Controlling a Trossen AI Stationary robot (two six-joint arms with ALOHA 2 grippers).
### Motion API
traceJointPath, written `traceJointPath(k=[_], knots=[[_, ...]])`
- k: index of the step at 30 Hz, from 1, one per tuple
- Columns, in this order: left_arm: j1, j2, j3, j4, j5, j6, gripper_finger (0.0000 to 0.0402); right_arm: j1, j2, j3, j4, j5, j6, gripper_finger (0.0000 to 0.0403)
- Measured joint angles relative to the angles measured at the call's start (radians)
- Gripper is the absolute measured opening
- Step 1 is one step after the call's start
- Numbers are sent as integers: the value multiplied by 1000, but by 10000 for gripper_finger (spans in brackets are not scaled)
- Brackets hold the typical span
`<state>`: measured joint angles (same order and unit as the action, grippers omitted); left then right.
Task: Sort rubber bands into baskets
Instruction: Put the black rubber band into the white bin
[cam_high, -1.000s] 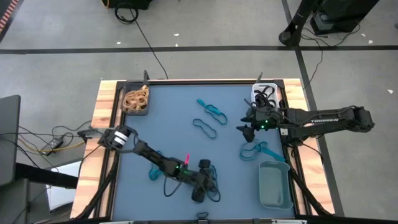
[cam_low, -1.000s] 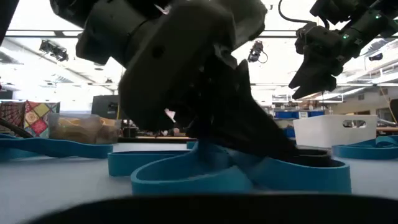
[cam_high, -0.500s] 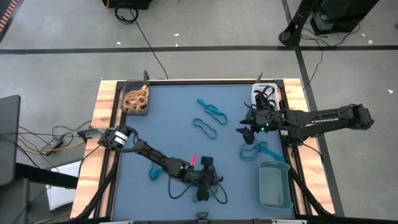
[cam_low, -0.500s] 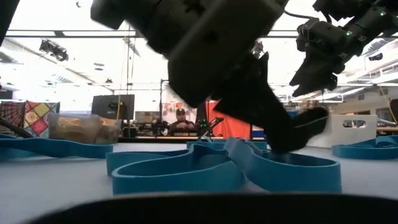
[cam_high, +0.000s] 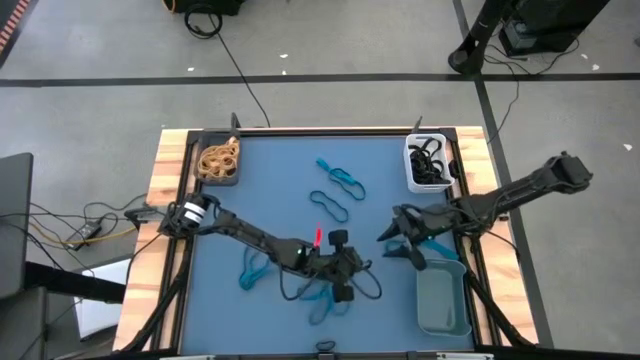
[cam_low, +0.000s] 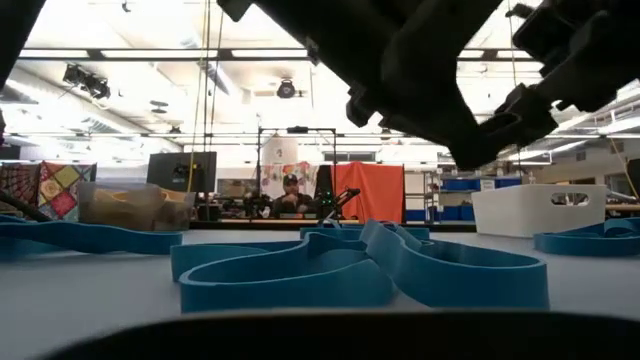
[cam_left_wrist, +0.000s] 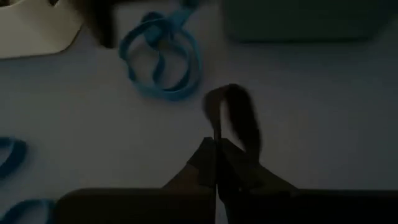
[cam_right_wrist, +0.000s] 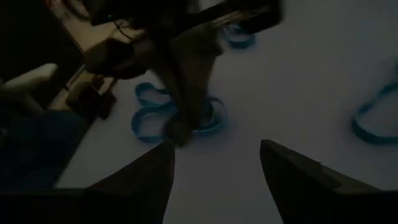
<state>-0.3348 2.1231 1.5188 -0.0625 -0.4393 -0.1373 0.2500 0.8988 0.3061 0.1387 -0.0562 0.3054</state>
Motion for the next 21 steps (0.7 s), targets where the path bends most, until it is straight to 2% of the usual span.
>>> traceJointPath(k=[4,8,17,21], knots=[[37,-4,-1,63,63,-5,13,62,15,-34,64,70,-69,243],[76,-4,0,144,199,-9,13,109,46,-36,75,142,-141,243],[126,-3,-1,146,250,-39,13,141,117,-35,164,144,-204,240],[132,-3,-1,147,256,-51,13,141,146,-35,183,159,-204,225]])
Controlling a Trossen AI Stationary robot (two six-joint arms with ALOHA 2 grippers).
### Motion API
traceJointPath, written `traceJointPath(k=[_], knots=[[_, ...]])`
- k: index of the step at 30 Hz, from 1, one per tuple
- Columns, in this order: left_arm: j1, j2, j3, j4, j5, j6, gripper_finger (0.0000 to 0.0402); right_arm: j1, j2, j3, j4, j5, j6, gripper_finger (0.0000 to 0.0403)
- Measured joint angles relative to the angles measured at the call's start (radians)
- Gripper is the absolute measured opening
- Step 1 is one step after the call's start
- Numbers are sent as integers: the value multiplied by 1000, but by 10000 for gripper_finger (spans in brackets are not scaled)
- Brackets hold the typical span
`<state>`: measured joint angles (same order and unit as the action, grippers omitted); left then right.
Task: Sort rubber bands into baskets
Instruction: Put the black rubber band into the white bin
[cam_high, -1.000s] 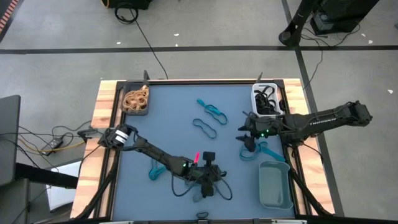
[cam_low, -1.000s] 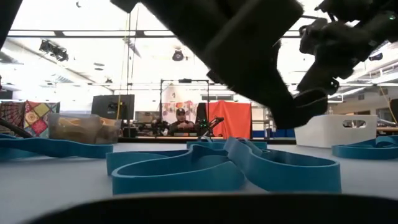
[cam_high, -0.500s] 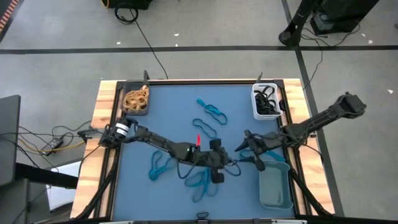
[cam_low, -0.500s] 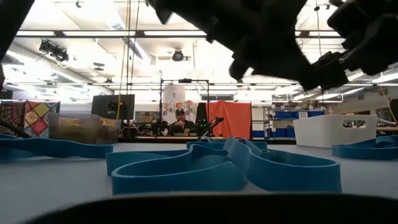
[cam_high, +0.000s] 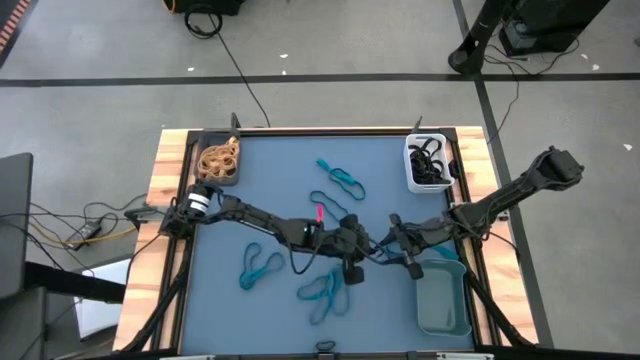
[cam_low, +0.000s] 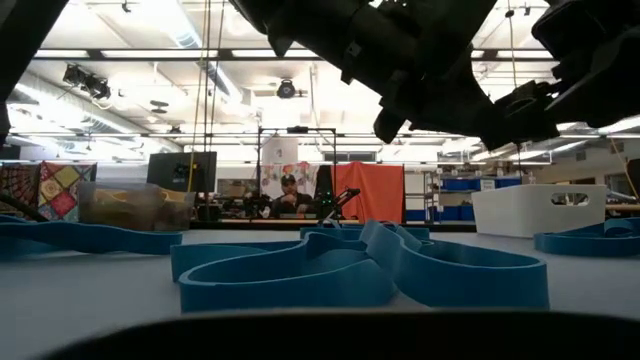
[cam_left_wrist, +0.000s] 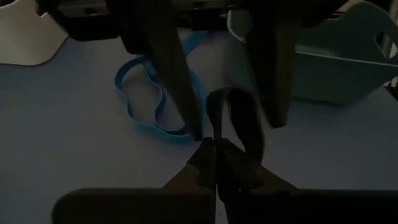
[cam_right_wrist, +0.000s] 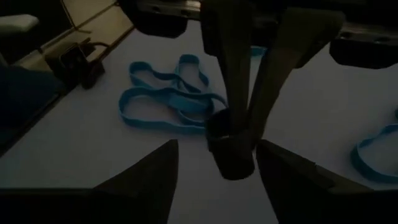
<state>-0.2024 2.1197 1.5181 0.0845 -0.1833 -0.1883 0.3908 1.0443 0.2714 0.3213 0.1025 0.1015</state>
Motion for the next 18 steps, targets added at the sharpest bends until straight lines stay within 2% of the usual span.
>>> traceJointPath(k=[4,9,12,18], knots=[[0,0,0,-2,5,0,13,0,10,0,11,10,8,178],[0,0,0,-44,6,-49,16,0,10,0,48,10,8,84],[6,0,0,-51,9,-88,37,0,10,0,48,12,7,23],[8,-1,0,-59,3,-88,111,0,10,0,37,60,53,17]])
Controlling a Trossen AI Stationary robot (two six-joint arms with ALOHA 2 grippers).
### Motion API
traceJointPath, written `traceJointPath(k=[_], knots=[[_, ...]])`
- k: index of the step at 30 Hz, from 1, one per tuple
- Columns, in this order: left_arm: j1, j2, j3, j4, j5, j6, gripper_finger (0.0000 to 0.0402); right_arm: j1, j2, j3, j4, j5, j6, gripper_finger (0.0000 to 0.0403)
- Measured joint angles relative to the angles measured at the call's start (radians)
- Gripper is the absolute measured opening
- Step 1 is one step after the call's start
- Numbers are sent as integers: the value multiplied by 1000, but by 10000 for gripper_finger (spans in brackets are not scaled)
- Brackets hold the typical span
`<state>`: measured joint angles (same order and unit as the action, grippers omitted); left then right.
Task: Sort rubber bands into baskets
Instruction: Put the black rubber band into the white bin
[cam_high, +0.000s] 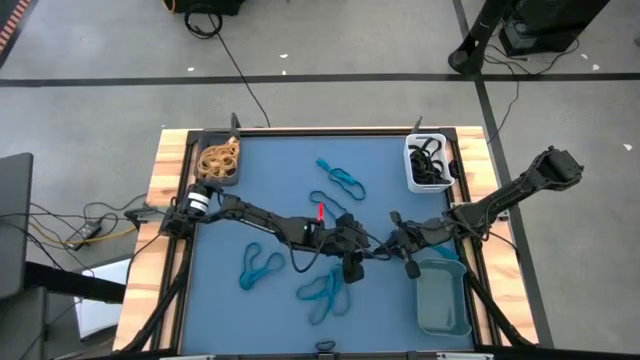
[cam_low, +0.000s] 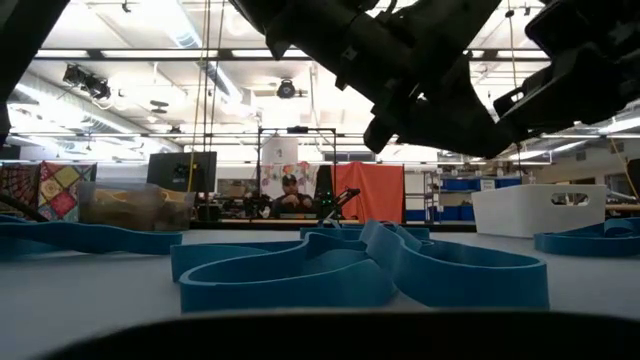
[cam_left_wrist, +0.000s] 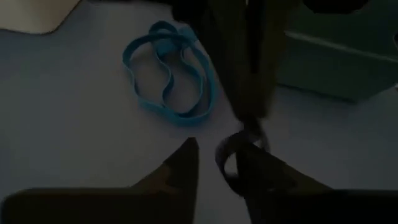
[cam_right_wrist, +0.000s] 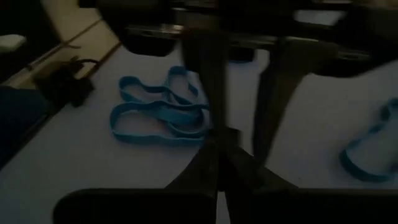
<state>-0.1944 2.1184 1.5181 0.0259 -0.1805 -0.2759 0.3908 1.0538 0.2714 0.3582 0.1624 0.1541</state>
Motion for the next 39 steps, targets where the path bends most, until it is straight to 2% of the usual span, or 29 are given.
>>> traceJointPath(k=[6,12,14,18,23,28,34,36,39], knots=[[-1,-51,0,-74,1,-6,176,-4,0,0,-51,160,45,14],[-13,-84,0,-175,-2,3,226,-5,-3,0,-107,495,90,14],[-25,-87,0,-230,-10,-8,233,-5,-13,0,-117,580,89,14],[-52,-87,0,-291,-27,-25,236,-7,-50,2,-163,682,99,24],[-94,-87,0,-294,-61,-28,236,-44,-121,42,-437,825,216,19],[-119,-87,0,-316,-107,-46,236,-163,-184,104,-740,871,395,13],[-133,-87,0,-330,-121,-70,236,-388,-207,161,-948,861,501,25],[-134,-87,0,-347,-121,-77,236,-469,-205,161,-972,831,497,25],[-134,-87,0,-370,-122,-94,236,-584,-202,163,-984,732,475,24]])
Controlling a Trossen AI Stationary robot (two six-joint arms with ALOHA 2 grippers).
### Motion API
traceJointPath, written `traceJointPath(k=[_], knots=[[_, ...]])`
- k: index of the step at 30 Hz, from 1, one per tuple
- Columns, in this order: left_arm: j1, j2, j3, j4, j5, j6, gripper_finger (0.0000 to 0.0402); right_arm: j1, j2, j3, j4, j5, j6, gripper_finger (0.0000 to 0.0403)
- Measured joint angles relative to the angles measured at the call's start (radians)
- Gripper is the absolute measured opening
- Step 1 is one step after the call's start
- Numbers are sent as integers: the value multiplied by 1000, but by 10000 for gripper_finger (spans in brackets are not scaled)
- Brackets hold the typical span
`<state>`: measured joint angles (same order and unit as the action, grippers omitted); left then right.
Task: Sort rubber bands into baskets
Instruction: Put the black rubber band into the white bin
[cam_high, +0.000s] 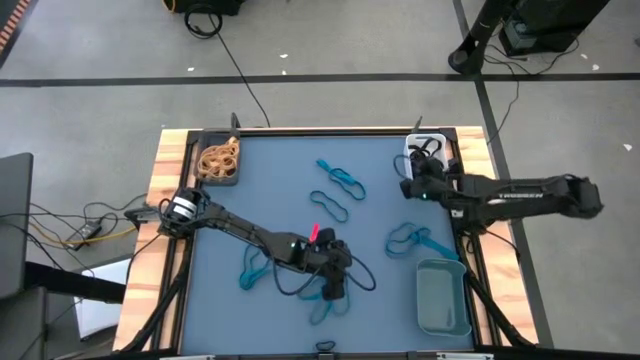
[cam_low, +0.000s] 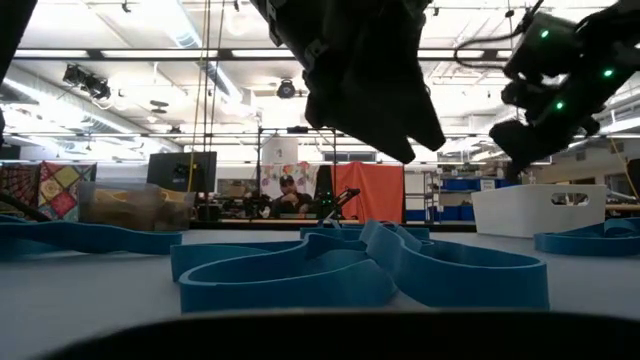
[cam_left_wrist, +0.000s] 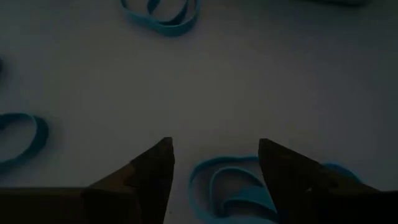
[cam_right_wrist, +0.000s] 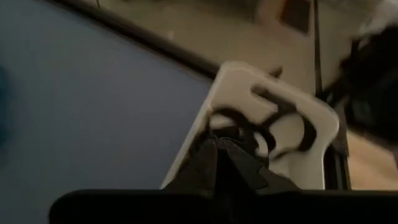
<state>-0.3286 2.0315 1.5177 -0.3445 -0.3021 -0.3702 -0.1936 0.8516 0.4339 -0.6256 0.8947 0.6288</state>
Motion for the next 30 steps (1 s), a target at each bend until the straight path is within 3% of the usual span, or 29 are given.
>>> traceJointPath(k=[5,11,19,24,30], knots=[[-6,0,0,-23,0,-6,236,-133,5,0,-14,-71,-20,46],[-29,-4,0,22,55,21,236,-211,6,0,18,-185,-103,120],[-82,-5,0,54,97,51,236,-222,6,-1,53,-144,-115,258],[-116,2,-1,21,96,67,236,-220,6,-1,121,-140,-151,322],[-164,11,-1,12,119,102,236,-175,5,-1,273,-335,-187,350]])
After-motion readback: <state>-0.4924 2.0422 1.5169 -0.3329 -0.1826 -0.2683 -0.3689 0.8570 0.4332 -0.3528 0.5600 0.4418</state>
